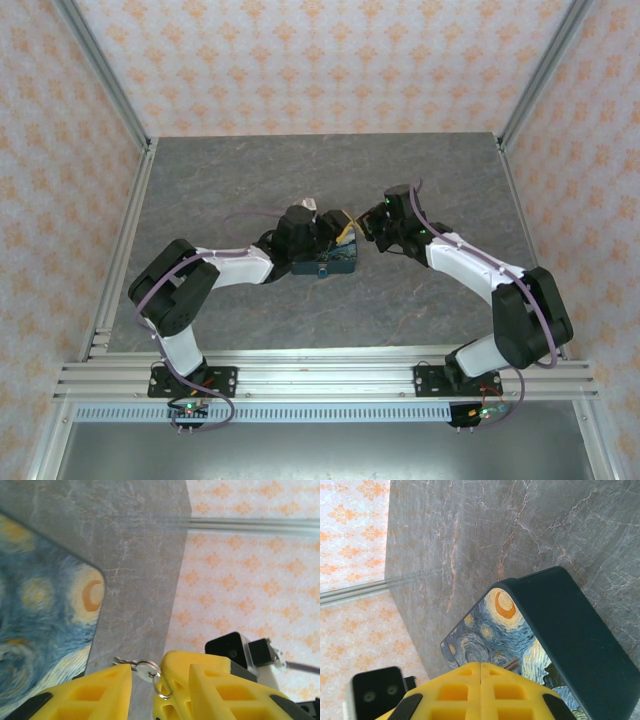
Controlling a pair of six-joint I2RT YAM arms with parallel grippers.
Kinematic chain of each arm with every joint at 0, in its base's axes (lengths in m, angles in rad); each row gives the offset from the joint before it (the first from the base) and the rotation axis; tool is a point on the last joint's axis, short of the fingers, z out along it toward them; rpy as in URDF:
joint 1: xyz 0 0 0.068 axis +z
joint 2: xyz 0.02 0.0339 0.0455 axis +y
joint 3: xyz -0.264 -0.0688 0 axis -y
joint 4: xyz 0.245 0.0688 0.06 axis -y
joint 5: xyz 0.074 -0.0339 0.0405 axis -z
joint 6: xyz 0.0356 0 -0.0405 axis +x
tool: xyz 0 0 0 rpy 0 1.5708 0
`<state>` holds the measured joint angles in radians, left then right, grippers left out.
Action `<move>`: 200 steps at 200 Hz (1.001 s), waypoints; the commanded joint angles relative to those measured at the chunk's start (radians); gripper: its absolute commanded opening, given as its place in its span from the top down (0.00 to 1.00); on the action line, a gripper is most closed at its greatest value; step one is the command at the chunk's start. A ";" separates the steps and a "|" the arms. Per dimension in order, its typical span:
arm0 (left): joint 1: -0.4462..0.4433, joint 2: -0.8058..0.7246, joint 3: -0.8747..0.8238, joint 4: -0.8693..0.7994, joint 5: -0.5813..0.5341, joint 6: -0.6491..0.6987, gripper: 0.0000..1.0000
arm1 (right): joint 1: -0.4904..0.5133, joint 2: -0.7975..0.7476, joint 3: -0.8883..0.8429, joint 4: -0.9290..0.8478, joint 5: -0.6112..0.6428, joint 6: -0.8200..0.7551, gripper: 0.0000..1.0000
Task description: Unlock the padlock with the key
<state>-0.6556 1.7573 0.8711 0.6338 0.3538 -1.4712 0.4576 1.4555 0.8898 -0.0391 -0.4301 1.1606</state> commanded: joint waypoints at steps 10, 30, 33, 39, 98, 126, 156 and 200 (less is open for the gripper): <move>-0.007 -0.003 -0.031 0.051 -0.030 -0.185 0.64 | 0.000 -0.019 -0.025 0.094 -0.022 0.050 1.00; -0.008 -0.006 -0.048 0.067 -0.030 -0.246 0.65 | 0.005 -0.014 -0.013 0.108 -0.024 0.057 1.00; -0.009 -0.007 -0.050 0.068 -0.031 -0.251 0.65 | 0.006 -0.013 -0.012 0.110 -0.023 0.059 1.00; -0.008 -0.009 -0.051 0.066 -0.033 -0.260 0.65 | 0.010 -0.011 -0.007 0.114 -0.024 0.062 1.00; -0.008 0.002 -0.041 0.061 -0.043 -0.280 0.74 | 0.044 0.004 0.013 0.120 -0.018 0.072 1.00; -0.006 -0.003 -0.049 0.047 -0.067 -0.285 0.68 | 0.047 -0.005 -0.001 0.121 -0.013 0.077 1.00; -0.004 -0.007 -0.065 0.059 -0.094 -0.310 0.50 | 0.048 -0.017 -0.017 0.120 -0.010 0.079 1.00; -0.005 -0.009 -0.058 0.067 -0.105 -0.337 0.38 | 0.050 -0.015 -0.025 0.133 -0.013 0.085 1.00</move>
<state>-0.6556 1.7565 0.8211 0.6926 0.2771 -1.7855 0.5034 1.4559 0.8764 0.0616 -0.4385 1.2304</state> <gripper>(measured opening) 0.619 0.046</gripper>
